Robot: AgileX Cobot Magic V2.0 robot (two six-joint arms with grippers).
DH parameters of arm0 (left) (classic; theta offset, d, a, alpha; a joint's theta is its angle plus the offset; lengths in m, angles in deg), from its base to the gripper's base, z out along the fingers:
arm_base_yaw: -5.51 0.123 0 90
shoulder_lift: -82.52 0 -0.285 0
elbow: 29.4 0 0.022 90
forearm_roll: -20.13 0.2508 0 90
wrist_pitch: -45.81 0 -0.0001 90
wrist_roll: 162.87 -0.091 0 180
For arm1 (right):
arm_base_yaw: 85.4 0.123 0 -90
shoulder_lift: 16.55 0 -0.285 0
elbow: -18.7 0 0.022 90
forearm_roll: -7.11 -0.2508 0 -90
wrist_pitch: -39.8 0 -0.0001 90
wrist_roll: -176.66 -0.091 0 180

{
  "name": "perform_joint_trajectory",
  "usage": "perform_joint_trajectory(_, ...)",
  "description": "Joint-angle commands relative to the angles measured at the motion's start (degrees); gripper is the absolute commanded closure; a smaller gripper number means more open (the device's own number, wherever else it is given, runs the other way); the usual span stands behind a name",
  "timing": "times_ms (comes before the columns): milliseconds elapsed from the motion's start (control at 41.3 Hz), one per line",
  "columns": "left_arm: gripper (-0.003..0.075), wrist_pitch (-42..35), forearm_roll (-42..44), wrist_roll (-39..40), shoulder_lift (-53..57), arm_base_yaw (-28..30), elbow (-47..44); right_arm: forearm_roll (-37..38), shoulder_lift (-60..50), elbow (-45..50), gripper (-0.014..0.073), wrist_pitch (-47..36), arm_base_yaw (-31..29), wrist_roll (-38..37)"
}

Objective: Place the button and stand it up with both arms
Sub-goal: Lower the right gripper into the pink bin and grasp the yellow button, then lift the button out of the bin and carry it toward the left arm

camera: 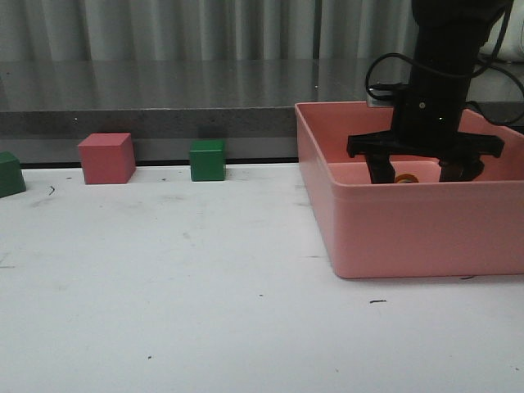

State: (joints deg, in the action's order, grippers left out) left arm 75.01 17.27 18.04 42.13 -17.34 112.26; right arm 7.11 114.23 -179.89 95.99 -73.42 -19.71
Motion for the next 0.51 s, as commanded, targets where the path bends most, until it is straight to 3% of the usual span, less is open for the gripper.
perform_joint_trajectory(0, 0.0173, -4.08, -0.06, -0.05, -0.38, -0.48, 2.17, 0.45, -3.19, -1.92, 0.0130, -0.43, -0.07, -0.09)
perform_joint_trajectory(194, 0.0173, -4.08, -0.06, -0.05, -0.38, -0.48, 2.17, 0.45, -3.18, -1.92, 0.0333, -0.30, -0.07, -0.09)
perform_joint_trajectory(484, 0.0173, -4.08, -0.06, -0.05, -0.38, -0.48, 2.17, 0.55, -6.23, -1.93, 0.0349, 0.25, 0.11, 0.25)
